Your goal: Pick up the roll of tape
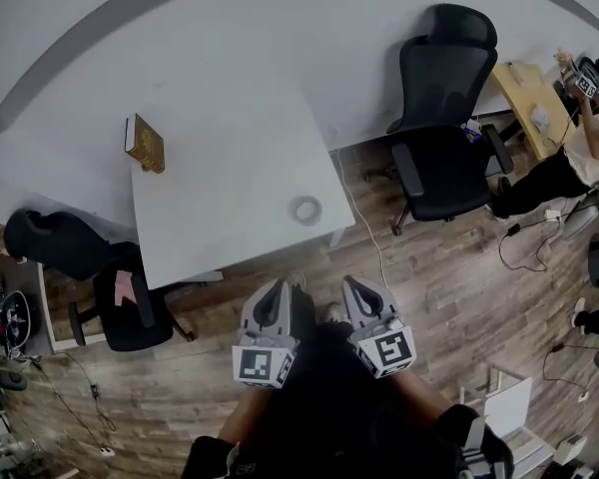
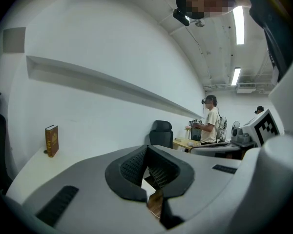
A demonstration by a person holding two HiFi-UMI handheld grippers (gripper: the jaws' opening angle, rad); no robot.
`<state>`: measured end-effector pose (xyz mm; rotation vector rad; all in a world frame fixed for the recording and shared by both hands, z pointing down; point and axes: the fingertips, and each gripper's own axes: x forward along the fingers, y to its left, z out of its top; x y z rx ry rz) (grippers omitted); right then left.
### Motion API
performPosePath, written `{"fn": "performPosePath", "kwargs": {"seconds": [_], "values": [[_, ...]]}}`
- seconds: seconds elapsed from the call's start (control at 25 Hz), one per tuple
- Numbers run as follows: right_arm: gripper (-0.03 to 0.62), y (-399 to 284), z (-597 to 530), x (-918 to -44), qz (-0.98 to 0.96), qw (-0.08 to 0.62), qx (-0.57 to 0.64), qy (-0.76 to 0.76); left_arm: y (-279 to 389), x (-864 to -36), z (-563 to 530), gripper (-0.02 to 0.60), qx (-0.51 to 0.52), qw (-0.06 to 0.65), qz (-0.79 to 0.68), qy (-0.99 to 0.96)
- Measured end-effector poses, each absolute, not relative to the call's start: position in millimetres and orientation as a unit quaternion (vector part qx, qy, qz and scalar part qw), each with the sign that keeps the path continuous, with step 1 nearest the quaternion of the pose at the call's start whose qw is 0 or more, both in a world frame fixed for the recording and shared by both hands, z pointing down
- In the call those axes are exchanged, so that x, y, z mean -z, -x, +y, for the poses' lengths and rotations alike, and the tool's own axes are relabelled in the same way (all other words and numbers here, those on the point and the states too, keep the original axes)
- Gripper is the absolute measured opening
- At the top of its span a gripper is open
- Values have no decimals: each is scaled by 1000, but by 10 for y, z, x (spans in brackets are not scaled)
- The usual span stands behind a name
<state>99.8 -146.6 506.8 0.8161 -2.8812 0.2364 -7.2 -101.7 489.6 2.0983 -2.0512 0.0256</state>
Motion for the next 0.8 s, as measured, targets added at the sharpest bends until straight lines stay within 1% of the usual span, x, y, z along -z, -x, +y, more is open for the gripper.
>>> {"fn": "performPosePath", "kwargs": {"seconds": [0.36, 0.6, 0.8], "values": [[12, -745, -1974, -5322, -954, 88, -97, -269, 217, -4907, -1509, 17, -1, 104, -688, -718], [12, -457, -2358, -5563, -947, 120, -111, -275, 496, -4896, -1855, 17, 4, 108, -684, -722], [12, -181, -2600, -5864, -946, 163, -114, -257, 752, -4905, -2164, 17, 23, 118, -690, -714]]}}
